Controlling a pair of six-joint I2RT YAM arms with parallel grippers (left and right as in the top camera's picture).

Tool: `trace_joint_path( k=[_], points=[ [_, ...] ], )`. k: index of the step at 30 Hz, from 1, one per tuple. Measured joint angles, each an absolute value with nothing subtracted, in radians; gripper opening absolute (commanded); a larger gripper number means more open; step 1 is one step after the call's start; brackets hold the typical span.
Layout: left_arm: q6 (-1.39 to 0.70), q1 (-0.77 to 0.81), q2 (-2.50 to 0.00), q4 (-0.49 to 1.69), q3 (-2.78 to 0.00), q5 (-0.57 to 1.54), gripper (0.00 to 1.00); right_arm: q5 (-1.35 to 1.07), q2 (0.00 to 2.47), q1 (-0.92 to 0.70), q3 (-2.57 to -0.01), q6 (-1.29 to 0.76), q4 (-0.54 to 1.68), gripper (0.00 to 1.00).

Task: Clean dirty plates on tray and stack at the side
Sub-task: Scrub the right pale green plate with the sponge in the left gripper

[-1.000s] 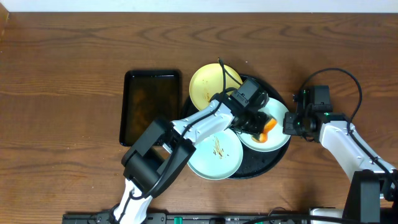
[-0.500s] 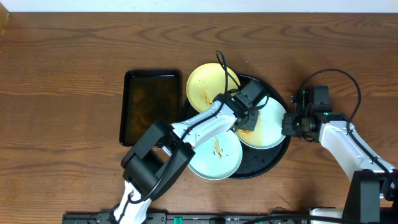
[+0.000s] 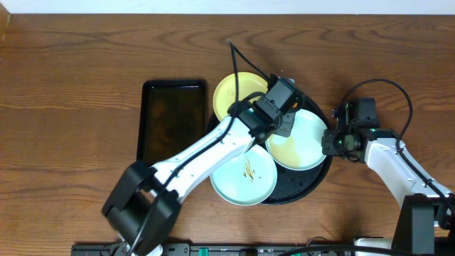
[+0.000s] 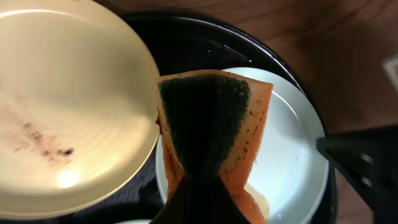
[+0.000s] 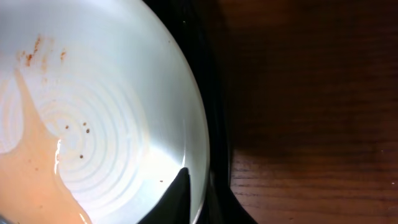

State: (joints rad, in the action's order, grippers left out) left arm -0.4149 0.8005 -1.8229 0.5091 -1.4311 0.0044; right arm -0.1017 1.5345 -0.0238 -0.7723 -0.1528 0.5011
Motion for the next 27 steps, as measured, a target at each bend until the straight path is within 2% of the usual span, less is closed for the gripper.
trace_joint_path(
  k=[2, 13, 16, 20, 27],
  points=[
    [-0.414, 0.8, -1.803, 0.536, -1.431, 0.004, 0.08, -0.108, 1.534, -0.024, -0.772, -0.154, 0.501, 0.18],
    [-0.415, 0.801, -1.803, 0.596, -1.431, -0.007, 0.07, -0.141, 1.537, -0.024, -0.772, -0.153, 0.497, 0.22],
    [-0.414, 0.8, -1.803, 0.651, -1.431, -0.052, 0.07, -0.146, 1.544, -0.025, -0.771, -0.152, 0.48, 0.17],
    [-0.414, 0.8, -1.803, 0.693, -1.431, -0.112, 0.07, -0.142, 1.555, -0.025, -0.762, -0.155, 0.459, 0.01],
    [-0.411, 0.8, -1.803, 0.656, -1.431, -0.11, 0.07, -0.14, 1.564, -0.025, -0.757, -0.184, 0.451, 0.01]
  ],
)
